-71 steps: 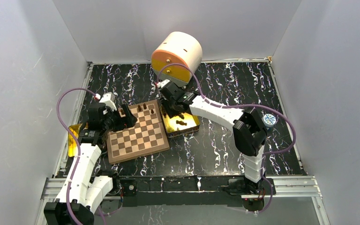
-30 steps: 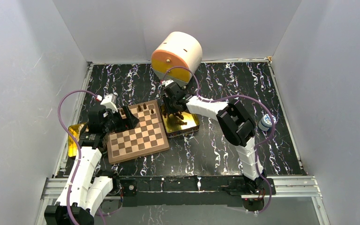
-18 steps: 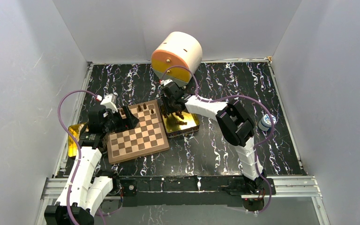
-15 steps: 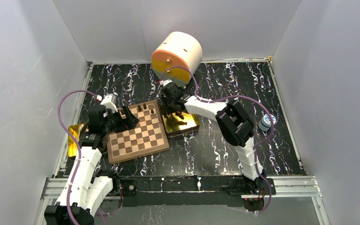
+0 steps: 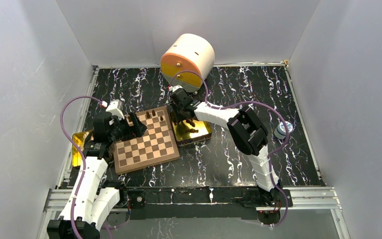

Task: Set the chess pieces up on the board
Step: Pick up the chess piece from the storage box.

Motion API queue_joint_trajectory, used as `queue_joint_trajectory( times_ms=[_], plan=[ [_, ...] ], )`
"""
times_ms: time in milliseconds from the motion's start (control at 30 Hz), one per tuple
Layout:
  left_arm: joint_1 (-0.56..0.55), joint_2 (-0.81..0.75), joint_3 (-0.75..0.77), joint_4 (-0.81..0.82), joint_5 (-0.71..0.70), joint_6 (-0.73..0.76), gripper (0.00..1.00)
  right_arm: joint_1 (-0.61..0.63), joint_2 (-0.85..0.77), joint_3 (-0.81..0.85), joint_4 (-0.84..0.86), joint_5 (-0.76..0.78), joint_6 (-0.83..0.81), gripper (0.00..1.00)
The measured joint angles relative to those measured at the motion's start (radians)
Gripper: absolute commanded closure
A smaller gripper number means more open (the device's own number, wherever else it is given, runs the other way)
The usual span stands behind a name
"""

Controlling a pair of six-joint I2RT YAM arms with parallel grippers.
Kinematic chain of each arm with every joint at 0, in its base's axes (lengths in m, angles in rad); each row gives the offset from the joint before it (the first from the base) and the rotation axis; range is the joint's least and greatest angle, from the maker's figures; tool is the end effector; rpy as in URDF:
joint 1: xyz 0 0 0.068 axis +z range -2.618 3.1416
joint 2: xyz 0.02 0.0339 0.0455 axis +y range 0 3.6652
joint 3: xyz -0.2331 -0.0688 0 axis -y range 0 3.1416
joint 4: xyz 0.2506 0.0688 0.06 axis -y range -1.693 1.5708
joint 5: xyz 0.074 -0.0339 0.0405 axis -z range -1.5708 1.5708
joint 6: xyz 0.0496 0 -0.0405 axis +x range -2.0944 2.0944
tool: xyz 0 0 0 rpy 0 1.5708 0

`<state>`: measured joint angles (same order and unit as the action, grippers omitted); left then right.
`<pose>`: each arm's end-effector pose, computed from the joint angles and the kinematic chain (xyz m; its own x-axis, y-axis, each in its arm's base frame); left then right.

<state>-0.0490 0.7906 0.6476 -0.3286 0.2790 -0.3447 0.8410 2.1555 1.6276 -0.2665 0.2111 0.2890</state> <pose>0.2201 -0.0245 0.2476 -0.5258 -0.2995 -0.7962 0.1216 0.8999 -0.4188 0.3286 0.3517 0.1461 -0.6357 -0.2927 -0.7143 -0.4692 0.8813 0.0564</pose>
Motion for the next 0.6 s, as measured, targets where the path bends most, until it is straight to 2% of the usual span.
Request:
queue_joint_trajectory(
  times_ms=[233, 600],
  plan=[
    [0.0, -0.003, 0.0, 0.0, -0.005, 0.0, 0.18, 0.001, 0.011, 0.02, -0.013, 0.01, -0.008, 0.78],
    [0.0, -0.003, 0.0, 0.0, -0.006, 0.0, 0.18, 0.004, 0.006, 0.024, -0.047, 0.026, -0.019, 0.81]
  ],
)
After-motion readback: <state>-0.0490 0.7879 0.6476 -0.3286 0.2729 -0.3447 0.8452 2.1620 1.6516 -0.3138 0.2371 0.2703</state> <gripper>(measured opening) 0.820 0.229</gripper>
